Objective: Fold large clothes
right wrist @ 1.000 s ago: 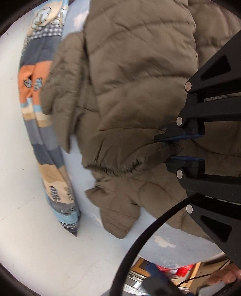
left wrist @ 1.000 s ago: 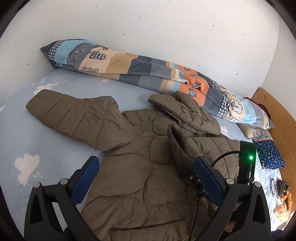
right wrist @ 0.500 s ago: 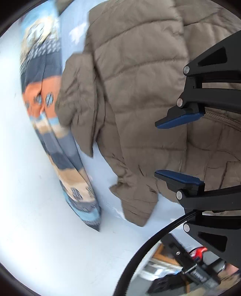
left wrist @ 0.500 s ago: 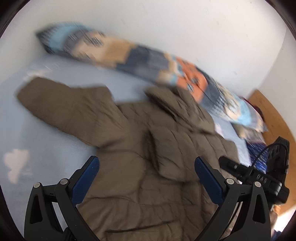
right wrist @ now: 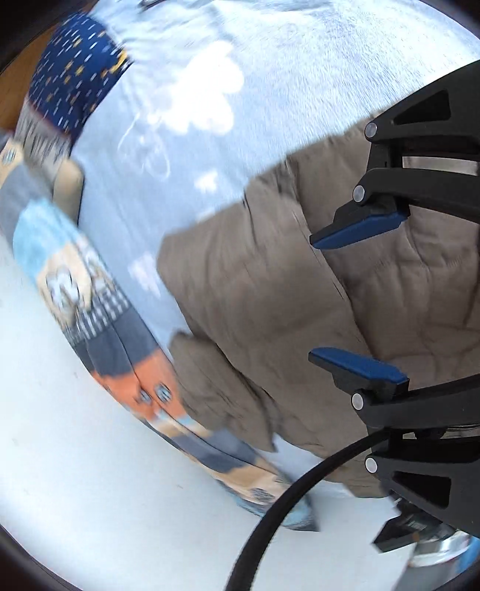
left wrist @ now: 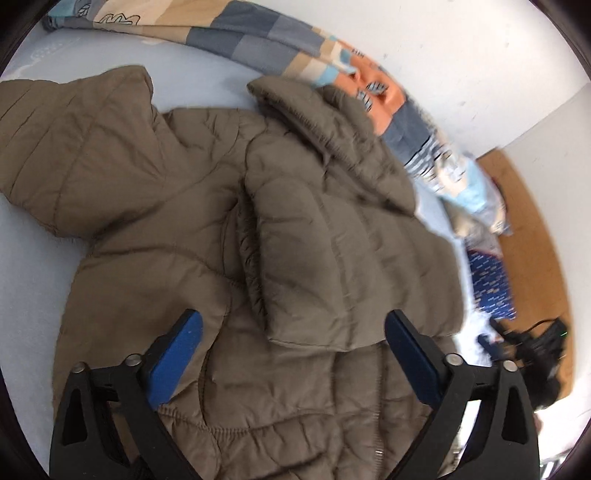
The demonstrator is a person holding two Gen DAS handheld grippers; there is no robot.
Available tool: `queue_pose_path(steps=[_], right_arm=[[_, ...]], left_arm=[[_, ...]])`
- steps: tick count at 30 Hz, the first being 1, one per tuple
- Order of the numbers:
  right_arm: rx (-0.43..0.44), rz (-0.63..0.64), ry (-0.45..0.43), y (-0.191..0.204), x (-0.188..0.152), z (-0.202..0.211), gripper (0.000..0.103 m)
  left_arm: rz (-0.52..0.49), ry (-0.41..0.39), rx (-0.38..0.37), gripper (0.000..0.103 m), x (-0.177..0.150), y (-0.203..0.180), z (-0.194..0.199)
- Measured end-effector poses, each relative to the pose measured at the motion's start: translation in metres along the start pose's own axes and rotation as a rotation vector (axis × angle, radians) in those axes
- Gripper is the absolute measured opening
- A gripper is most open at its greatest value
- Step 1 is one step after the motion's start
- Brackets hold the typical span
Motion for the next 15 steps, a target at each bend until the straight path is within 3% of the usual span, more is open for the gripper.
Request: queue_pose_path(steps=[5,7,10,12,15], right_arm=[[0.045,-0.014,0.029,-0.001,0.004,-0.009,0.06],[0.057,-0.023,0.042,0.001,0.005,-0.014,0.06],[0.057,-0.078,0.038,-0.009,0.005,-0.014,0.059],[0.052,-0.097,0.032,-0.016,0.008,-0.011,0.045],[0.038,-0.098,0.01,-0.022,0.014,-0.006,0.037]], left_arm=[[0.026,-0.032,0.044,0.075,0.007,0.002,-0.014],[0.026,-0.033,0.051,0.038,0.013,-0.002,-0.018],[-0.002,-0.048,0.108,0.031,0.022,-0.006,-0.022],[-0.037,-0.08,0.141,0.028,0.032,-0.012,-0.019],[-0.063,-0.119,0.172,0.027,0.048,-0.016,-0.014]])
Point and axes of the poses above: each gripper's, at about its wrist camera, not at the fingertips, and z roughly against the way its jaws point, y to its left, x to its top, the point moved 9 cm from there along -z, roughly the way its jaws point, and after that the axes turned 4 degrees about z, right-handed, at the moved point
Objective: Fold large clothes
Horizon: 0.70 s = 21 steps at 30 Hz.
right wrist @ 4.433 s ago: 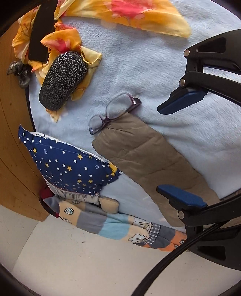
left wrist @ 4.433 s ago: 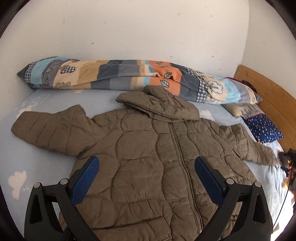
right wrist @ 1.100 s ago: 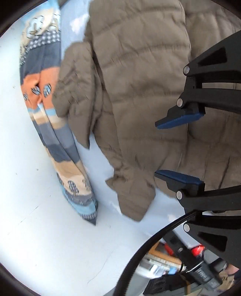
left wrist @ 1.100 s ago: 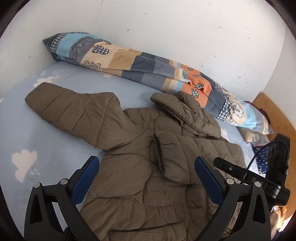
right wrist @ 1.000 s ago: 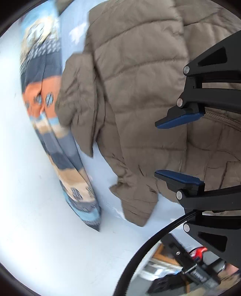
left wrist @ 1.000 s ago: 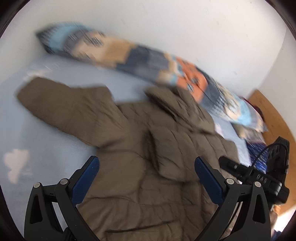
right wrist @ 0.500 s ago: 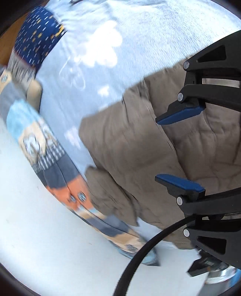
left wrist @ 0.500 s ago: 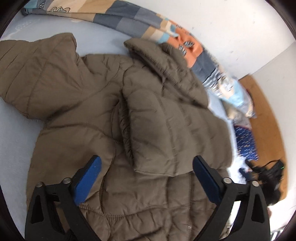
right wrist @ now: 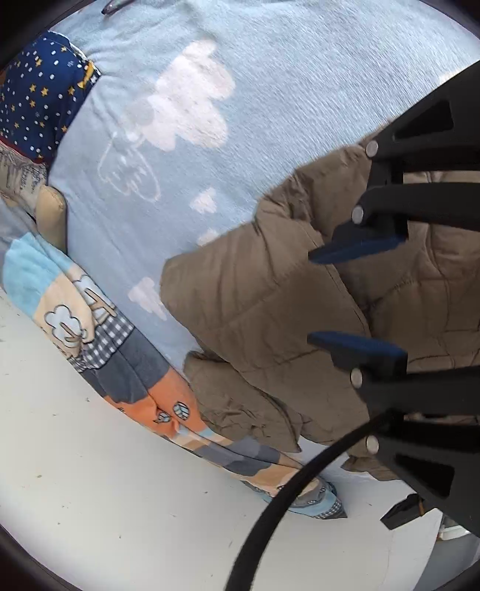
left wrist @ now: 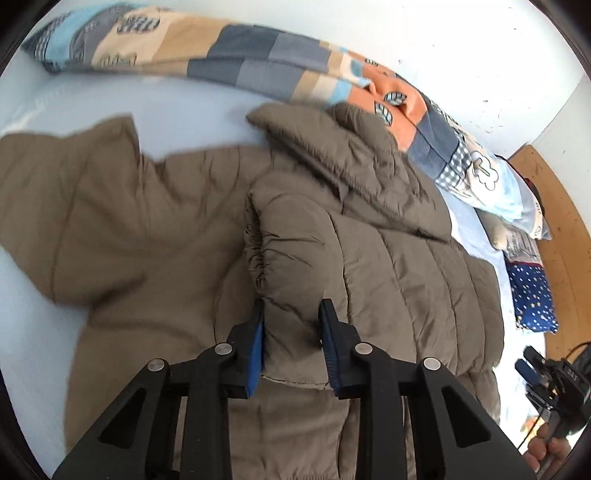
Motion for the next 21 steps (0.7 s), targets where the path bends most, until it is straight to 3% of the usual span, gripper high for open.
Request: queue_pose_path(steps=[5,8,10,12,16,21], right_arm=[[-0.045,0.079,-0.042,0.003,0.012,-0.003,0.036],[-0.05,0.142,-0.028,0.01,0.011,-0.018,0.036],[-0.077,0.209,0.0,0.016,0.006,-0.033,0.036],[-0.122,0.267,0.043,0.015,-0.002,-0.05,0.036],[-0.145,0.256,0.12,0.002,-0.014,-0.07,0.036],[-0.121,0.246,0.06,0.015,-0.001,-0.043,0.036]], left_arm=[[-0.01,0.006,0.05,0.027,0.004,0.007,-0.01],[-0.007,0.014,0.066,0.033,0.0,0.014,-0.019],[0.006,0.015,0.086,0.051,-0.001,0.02,-0.021],[0.032,0.012,0.092,0.059,-0.001,0.027,-0.017],[0.058,0.022,0.052,0.059,-0.001,0.036,0.008],[0.033,-0.046,0.046,0.068,-0.007,0.051,0.073]])
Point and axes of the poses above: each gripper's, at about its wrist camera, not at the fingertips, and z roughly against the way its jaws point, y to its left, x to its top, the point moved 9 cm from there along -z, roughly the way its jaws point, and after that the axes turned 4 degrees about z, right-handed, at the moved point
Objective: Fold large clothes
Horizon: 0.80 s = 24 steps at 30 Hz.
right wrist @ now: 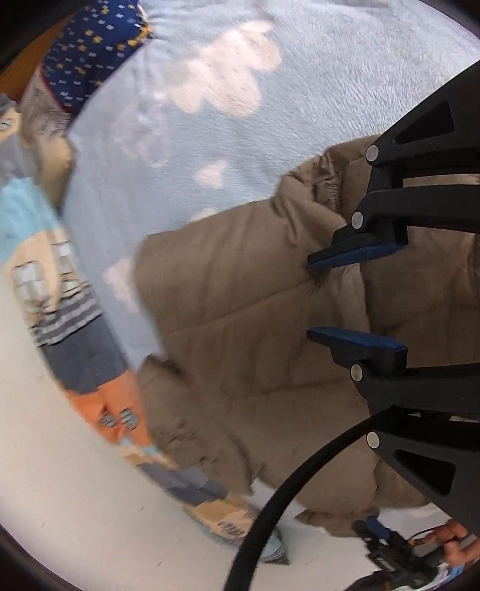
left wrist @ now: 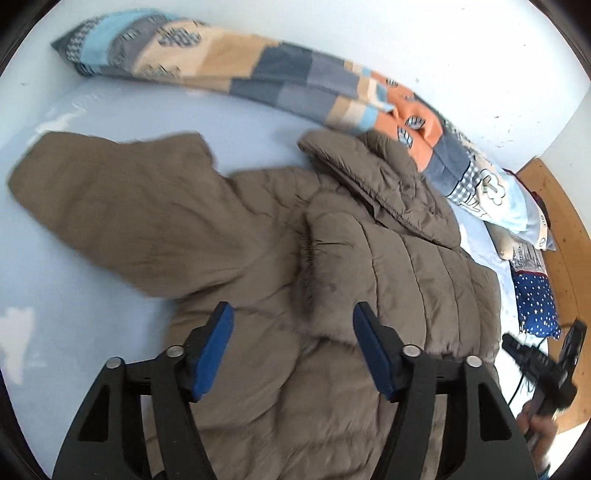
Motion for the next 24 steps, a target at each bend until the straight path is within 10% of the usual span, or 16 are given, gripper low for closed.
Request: queue_pose_path(steps=[6,16,24], right_arm=[[0.037,0.073,-0.026,0.029,-0.003,0.007,0.039],[-0.087,0.228,0.063,0.05,-0.026,-0.022,0.041],[0.007,0.392,-0.001,0.119,-0.036,-0.014,0.047]], left_arm=[[0.054,-0.095,0.018,0.073,-0.025,0.049,0.057],[0.192,-0.105,0.068,0.073,-0.001,0.11,0.039],[0.191,-0.134,0.094,0.073,0.019,0.132,0.046]])
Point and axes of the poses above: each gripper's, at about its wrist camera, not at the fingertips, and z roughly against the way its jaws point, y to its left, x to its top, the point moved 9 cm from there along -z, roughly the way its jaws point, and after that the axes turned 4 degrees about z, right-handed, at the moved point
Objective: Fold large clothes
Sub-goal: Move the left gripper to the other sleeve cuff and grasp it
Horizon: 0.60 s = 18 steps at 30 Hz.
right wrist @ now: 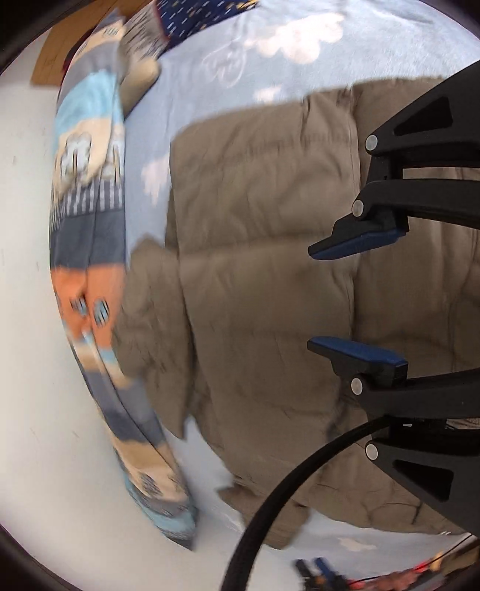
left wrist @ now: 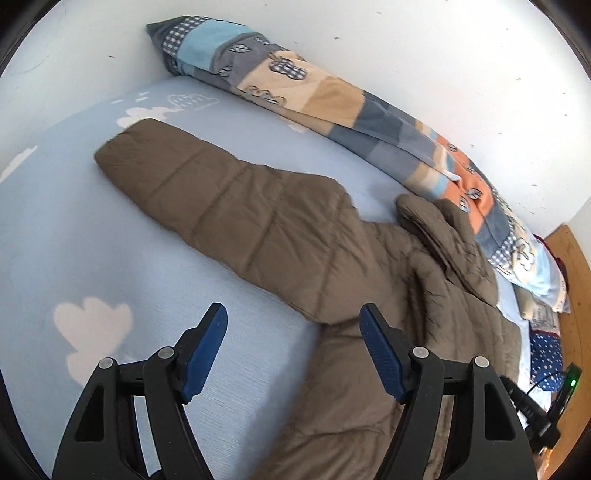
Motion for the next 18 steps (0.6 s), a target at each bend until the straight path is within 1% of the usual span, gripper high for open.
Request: queue_pose_path(steps=[2,4,7,9,11,14,18], right_arm=[[-0.015,0.053,0.031,0.01,-0.007,-0.016,0.048],[-0.027,0.061,0.072,0.012,-0.015,-0.03,0.048],[-0.027,0.056,0.086,0.008,-0.017,-0.038,0.048],[-0.029,0.051,0.089,0.009,-0.015,-0.034,0.048],[-0.021,0.043,0.079,0.013,-0.014,-0.025,0.048],[0.006,0.035,0.035,0.023,-0.007,-0.008,0.048],[0.036,0.09,-0.009,0.044,-0.002,0.003,0.05]], left_arm=[[0.027,0.006,0.005,0.073,0.005,0.01,-0.003],[0.054,0.009,0.006,0.073,0.01,0.02,-0.005],[0.087,0.012,0.005,0.073,0.018,0.032,-0.008],[0.102,0.005,0.011,0.073,0.025,0.041,-0.009],[0.127,-0.009,0.025,0.073,0.033,0.053,-0.009],[0.177,-0.014,0.034,0.073,0.041,0.074,-0.011],[0.249,-0.024,0.036,0.073,0.052,0.103,-0.009]])
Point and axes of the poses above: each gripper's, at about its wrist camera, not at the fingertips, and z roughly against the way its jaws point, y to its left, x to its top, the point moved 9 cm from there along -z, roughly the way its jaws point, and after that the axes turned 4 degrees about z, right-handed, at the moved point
